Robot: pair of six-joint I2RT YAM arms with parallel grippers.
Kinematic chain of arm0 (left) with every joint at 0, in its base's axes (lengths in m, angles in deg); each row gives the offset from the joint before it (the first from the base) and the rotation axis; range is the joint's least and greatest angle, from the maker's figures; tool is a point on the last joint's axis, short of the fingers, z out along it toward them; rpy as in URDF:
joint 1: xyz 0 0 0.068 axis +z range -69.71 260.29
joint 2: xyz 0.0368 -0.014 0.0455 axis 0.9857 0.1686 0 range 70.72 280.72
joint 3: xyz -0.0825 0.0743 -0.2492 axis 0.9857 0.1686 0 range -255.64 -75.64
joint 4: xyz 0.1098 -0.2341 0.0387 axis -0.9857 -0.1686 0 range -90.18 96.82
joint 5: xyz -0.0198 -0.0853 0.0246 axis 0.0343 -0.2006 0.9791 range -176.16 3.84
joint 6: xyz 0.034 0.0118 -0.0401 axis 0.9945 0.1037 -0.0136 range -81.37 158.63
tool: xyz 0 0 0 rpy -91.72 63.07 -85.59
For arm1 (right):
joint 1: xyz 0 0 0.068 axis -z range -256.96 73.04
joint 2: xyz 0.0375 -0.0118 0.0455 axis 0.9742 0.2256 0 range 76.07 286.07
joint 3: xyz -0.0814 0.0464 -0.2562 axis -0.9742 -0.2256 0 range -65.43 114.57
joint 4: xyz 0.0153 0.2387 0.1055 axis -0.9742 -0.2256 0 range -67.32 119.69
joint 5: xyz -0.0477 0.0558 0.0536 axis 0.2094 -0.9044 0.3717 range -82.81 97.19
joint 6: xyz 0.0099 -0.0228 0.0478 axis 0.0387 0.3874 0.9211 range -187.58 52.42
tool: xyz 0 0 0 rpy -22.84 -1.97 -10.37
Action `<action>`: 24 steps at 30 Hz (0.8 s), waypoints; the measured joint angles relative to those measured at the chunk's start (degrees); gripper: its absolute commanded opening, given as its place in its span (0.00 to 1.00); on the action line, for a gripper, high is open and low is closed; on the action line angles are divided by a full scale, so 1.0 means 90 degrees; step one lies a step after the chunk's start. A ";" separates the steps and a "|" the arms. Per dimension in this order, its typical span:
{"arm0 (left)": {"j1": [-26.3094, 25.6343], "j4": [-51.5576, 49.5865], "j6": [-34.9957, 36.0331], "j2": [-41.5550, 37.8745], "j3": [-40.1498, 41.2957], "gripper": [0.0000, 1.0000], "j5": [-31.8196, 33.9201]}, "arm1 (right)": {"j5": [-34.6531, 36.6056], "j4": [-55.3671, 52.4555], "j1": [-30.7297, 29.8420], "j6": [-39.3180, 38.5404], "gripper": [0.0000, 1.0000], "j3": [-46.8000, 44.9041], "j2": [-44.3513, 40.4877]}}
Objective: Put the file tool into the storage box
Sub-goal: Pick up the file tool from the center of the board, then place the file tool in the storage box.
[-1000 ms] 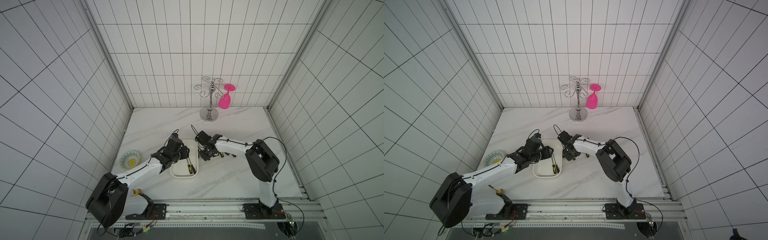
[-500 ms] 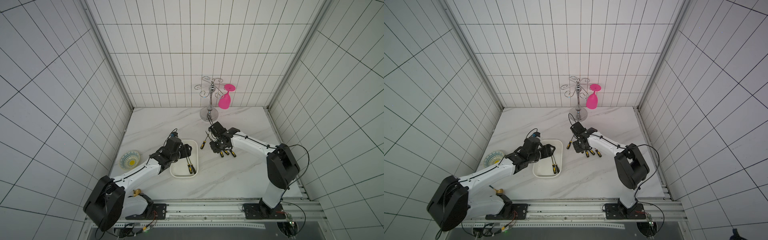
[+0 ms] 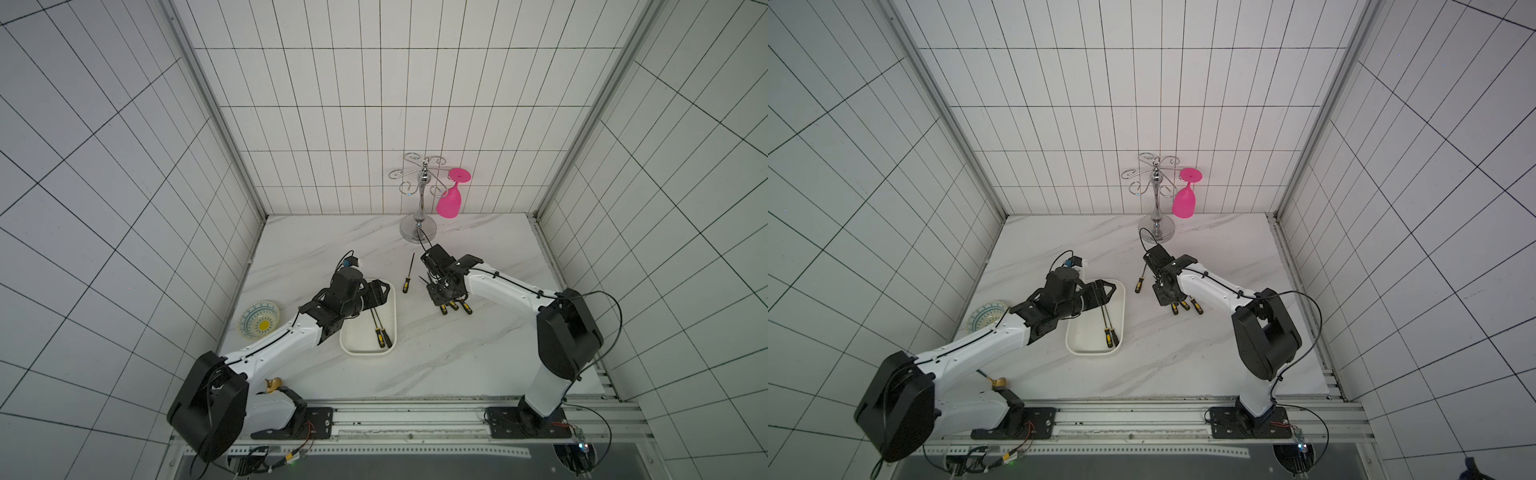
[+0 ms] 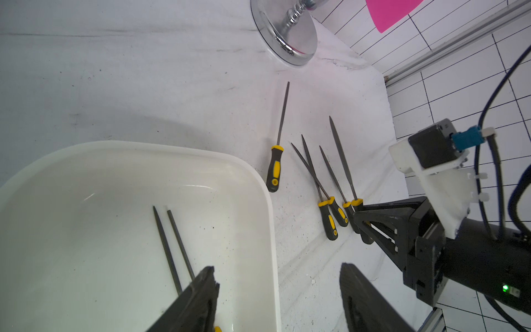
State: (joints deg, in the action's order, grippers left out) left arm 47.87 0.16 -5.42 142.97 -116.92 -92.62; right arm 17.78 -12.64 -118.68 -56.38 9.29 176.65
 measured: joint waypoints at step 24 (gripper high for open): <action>0.0002 0.0933 -0.0299 0.0869 -0.0427 0.31 -0.0512 | -0.3939 0.1319 -0.0704 -0.0209 0.00 -0.0481 -0.1069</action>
State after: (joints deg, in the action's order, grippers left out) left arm 47.89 8.56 -8.11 150.79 -120.77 -97.23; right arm -17.68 -0.77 -125.02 -58.26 4.96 167.03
